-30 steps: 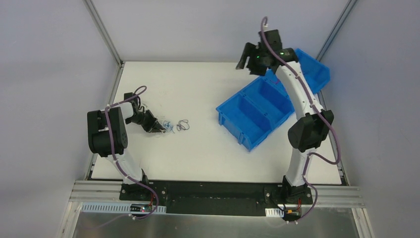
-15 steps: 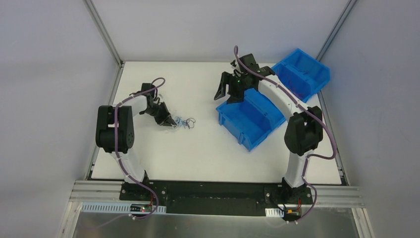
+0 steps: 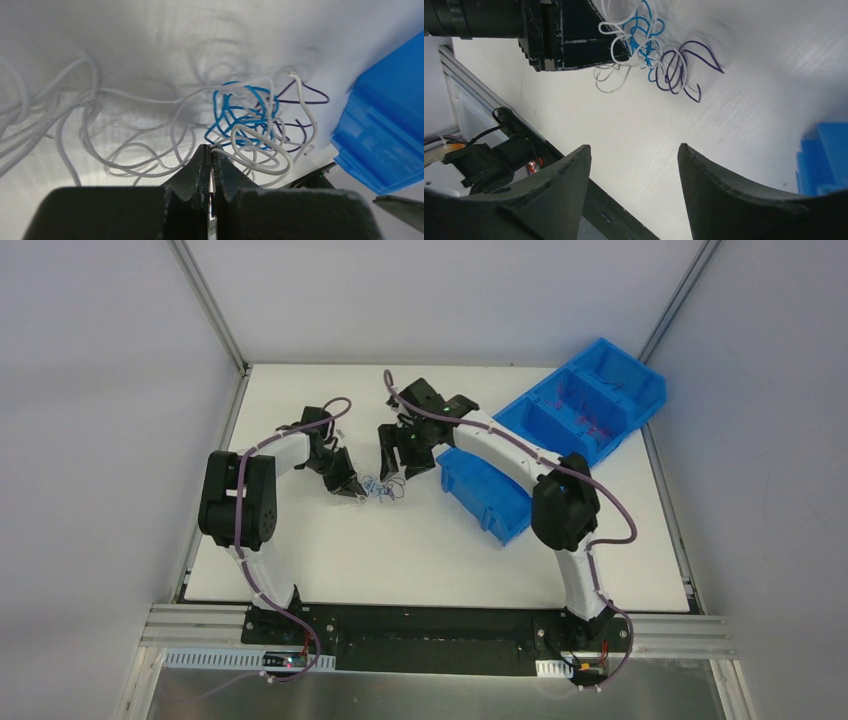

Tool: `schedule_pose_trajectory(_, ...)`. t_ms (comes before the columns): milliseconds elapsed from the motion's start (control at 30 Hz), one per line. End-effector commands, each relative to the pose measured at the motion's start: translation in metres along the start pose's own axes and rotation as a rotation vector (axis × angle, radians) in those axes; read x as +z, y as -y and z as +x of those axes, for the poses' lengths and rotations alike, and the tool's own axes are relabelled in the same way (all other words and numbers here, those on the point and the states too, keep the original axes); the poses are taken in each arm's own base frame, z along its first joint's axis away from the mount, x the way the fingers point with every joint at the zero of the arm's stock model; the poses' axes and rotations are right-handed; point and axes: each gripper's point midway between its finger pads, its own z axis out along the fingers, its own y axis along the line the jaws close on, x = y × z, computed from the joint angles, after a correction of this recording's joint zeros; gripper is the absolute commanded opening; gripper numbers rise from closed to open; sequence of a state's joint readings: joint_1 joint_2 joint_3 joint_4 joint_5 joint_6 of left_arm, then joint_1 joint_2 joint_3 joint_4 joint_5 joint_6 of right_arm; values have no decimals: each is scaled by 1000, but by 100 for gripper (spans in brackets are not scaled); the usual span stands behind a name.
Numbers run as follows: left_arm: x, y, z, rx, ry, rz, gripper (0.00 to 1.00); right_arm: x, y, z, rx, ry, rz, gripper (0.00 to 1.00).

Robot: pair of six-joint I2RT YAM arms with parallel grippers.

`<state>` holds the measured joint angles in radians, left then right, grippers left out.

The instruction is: Untangle the cables

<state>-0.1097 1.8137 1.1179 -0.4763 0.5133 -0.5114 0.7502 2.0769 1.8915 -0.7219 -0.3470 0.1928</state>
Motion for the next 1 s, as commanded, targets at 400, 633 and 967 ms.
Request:
schedule_pose_trajectory(400,-5,-55,3,-224,-7,-173,0,76,24,-6,-117,-19,209,60)
schedule_pose_trajectory(633,-1,-57,0,-219,-20,-177,0,96,35,0,-110,-56,223,54)
schedule_pose_trajectory(967,6,-59,-6,-212,-37,-171,0,52,1,-6,-178,-6,150,0)
